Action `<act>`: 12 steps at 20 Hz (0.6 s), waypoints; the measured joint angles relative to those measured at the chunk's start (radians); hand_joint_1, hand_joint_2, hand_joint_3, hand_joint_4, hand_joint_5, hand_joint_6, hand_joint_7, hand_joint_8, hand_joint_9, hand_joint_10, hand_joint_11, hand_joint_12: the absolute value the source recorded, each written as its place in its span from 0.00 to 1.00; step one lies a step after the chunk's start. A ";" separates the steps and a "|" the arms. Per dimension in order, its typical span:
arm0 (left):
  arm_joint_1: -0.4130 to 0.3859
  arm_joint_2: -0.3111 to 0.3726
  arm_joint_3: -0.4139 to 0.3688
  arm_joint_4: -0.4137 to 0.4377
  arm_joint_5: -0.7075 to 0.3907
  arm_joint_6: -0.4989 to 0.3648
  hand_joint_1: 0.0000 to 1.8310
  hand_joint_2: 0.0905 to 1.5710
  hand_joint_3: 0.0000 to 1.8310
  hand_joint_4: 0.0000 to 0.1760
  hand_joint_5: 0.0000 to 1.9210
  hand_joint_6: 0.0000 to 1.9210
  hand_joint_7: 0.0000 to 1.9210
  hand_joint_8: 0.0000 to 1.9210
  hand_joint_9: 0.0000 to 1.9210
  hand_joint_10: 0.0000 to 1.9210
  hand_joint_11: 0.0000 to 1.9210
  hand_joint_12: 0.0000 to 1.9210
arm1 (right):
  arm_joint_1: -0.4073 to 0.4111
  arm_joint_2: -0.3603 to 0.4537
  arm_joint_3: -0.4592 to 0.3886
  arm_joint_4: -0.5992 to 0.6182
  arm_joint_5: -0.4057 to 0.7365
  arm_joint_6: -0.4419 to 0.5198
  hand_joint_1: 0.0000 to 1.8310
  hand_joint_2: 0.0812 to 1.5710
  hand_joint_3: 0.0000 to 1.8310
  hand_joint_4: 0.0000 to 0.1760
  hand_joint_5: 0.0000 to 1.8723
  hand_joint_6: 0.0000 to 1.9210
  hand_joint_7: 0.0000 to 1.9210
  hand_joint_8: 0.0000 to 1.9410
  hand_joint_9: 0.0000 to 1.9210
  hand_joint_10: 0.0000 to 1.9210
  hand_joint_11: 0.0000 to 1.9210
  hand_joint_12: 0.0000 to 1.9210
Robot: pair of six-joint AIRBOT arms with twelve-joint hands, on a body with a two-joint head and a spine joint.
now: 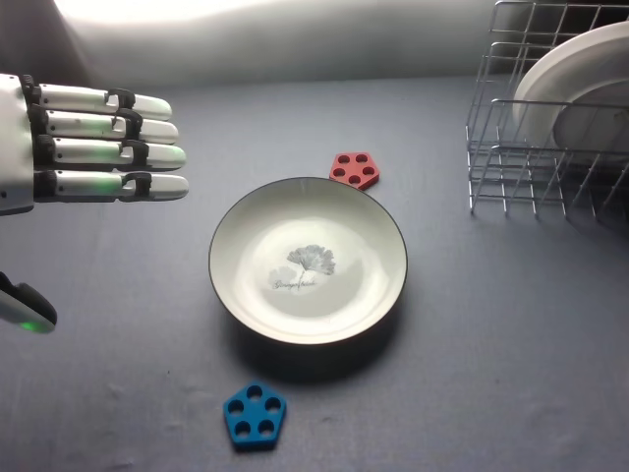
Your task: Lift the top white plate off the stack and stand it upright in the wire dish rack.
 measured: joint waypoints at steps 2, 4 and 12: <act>0.000 0.000 0.004 0.001 0.000 -0.001 0.02 0.59 0.00 0.00 0.02 0.00 0.03 0.00 0.03 0.00 0.05 0.00 | 0.025 0.010 -0.002 -0.021 0.003 0.002 0.45 0.57 0.00 0.50 0.23 0.00 0.23 0.00 0.23 0.00 0.25 0.00; 0.000 0.007 0.004 0.001 0.000 -0.002 0.01 0.60 0.00 0.00 0.02 0.00 0.03 0.00 0.03 0.00 0.05 0.01 | 0.056 0.037 -0.018 -0.036 0.023 0.004 0.44 0.57 0.00 0.50 0.21 0.00 0.21 0.00 0.22 0.00 0.24 0.00; 0.000 0.012 0.006 0.000 0.000 -0.002 0.01 0.59 0.00 0.00 0.01 0.00 0.03 0.00 0.03 0.00 0.05 0.01 | 0.143 0.186 -0.288 -0.230 0.016 -0.296 0.43 0.56 0.00 0.47 0.18 0.00 0.18 0.00 0.19 0.00 0.22 0.00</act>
